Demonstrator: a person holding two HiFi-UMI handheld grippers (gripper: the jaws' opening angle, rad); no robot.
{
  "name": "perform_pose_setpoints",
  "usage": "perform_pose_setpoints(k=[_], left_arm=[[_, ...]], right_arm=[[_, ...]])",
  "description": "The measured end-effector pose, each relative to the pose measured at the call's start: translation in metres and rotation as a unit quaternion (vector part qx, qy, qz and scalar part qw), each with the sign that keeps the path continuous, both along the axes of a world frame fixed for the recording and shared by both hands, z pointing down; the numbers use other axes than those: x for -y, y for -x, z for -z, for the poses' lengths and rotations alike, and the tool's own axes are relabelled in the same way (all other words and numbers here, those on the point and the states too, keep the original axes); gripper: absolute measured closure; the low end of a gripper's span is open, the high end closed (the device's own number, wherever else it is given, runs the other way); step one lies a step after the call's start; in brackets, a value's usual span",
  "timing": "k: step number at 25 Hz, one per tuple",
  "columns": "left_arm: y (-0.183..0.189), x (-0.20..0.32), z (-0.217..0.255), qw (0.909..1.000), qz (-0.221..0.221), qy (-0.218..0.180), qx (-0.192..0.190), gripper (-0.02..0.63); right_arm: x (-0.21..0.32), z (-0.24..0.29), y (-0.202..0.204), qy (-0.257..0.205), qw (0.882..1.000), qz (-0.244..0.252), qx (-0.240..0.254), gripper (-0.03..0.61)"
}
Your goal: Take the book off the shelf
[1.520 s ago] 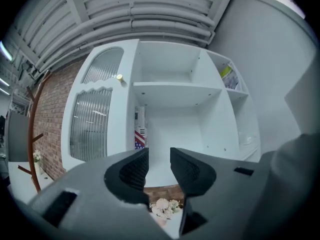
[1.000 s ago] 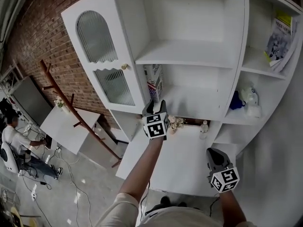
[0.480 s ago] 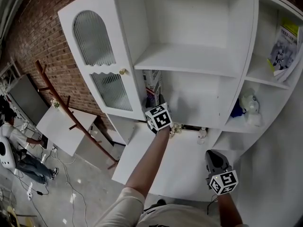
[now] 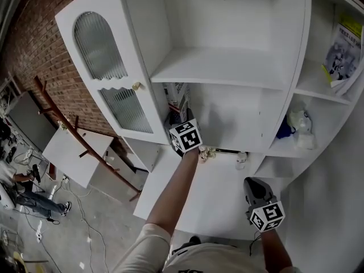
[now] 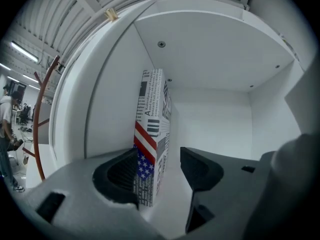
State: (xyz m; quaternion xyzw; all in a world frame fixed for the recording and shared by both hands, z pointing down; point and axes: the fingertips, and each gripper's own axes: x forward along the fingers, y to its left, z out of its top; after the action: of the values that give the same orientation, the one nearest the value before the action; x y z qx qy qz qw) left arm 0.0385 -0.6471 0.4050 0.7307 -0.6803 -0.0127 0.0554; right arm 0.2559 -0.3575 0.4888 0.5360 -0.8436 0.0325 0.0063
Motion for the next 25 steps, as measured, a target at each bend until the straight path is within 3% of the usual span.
perform_pose_setpoints(k=[15,25], left_arm=[[-0.011,0.001,-0.003,0.9984,-0.043,0.000,0.036,0.364],[-0.023,-0.004,-0.001,0.9976,-0.068,0.002,0.014,0.364]], right_arm=[[0.024,0.000,0.019,-0.003,1.000,0.022,-0.012,0.548],[0.023,0.002,0.025,-0.003,1.000,0.028,-0.009,0.548]])
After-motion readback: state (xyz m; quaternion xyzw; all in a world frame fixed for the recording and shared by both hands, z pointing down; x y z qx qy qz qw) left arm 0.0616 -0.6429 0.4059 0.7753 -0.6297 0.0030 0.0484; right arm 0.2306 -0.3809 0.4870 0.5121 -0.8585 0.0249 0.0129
